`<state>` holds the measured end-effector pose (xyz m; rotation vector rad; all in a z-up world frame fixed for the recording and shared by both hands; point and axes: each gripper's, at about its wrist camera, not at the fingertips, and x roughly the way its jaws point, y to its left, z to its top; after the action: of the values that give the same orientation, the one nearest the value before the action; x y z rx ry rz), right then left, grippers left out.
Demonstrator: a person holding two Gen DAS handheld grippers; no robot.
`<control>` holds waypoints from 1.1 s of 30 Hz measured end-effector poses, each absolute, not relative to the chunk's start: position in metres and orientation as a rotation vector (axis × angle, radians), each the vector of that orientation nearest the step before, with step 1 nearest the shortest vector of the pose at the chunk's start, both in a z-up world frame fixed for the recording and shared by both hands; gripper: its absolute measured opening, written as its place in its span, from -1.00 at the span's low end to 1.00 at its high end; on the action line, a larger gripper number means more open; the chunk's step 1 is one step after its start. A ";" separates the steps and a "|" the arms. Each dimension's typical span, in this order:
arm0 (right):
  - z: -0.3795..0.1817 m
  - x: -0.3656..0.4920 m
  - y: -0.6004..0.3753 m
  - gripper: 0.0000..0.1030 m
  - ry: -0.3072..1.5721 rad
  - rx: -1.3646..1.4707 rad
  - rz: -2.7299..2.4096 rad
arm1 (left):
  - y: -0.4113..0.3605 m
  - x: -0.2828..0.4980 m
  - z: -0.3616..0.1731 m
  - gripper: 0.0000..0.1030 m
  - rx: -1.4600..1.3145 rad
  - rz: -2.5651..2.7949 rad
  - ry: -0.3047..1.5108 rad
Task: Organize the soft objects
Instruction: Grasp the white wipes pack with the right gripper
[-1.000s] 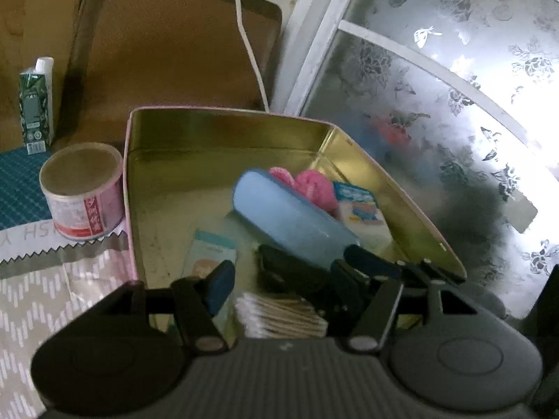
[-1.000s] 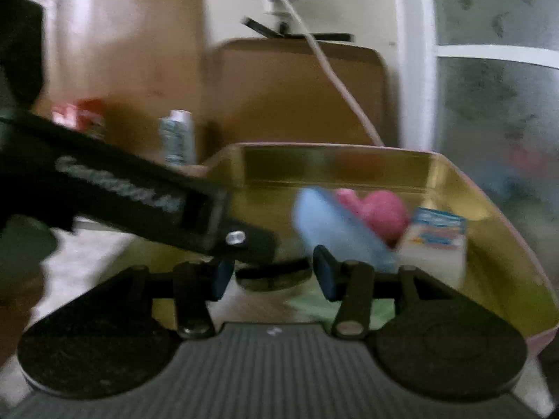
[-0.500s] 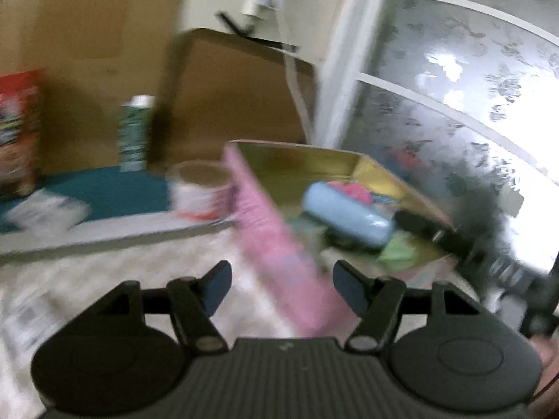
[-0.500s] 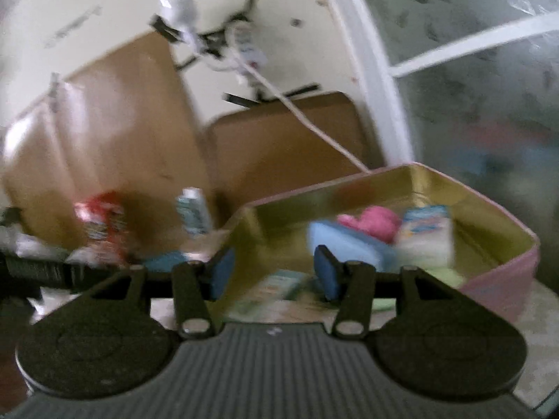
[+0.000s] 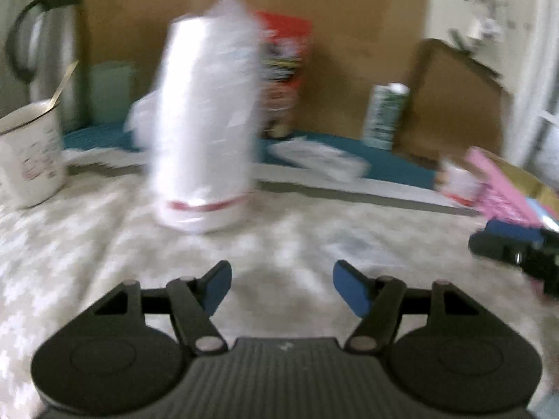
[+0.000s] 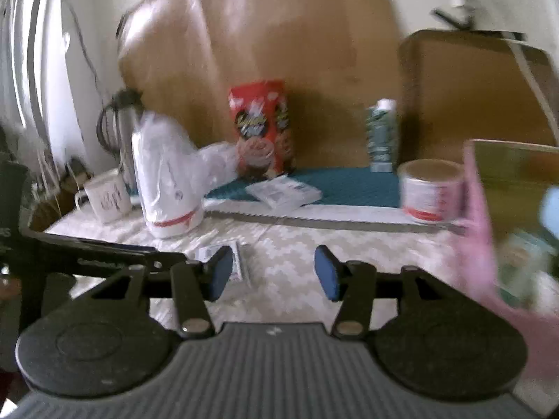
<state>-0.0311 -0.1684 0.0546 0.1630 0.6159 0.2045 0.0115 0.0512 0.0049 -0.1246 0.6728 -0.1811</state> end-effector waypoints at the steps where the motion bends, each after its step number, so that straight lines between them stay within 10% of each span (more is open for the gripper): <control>1: 0.051 -0.017 -0.163 0.38 0.622 0.150 0.204 | 0.057 0.012 0.002 0.29 -0.127 -0.169 0.653; 6: 0.037 0.061 -0.136 0.83 0.650 0.038 0.191 | 0.045 0.010 -0.003 0.38 -0.035 -0.145 0.627; 15: -0.012 0.179 -0.123 1.00 0.840 -0.137 0.138 | 0.050 0.011 -0.003 0.38 -0.079 -0.156 0.621; 23: -0.011 0.165 -0.141 0.45 0.853 0.004 0.147 | 0.052 0.011 -0.003 0.43 -0.090 -0.166 0.621; 33: 0.010 0.076 -0.149 0.43 0.824 0.078 0.141 | 0.051 0.013 -0.005 0.53 -0.082 -0.173 0.627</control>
<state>0.0765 -0.1494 0.0098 0.0779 0.8241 0.1410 0.0132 0.0507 -0.0051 -0.0816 0.6269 -0.1728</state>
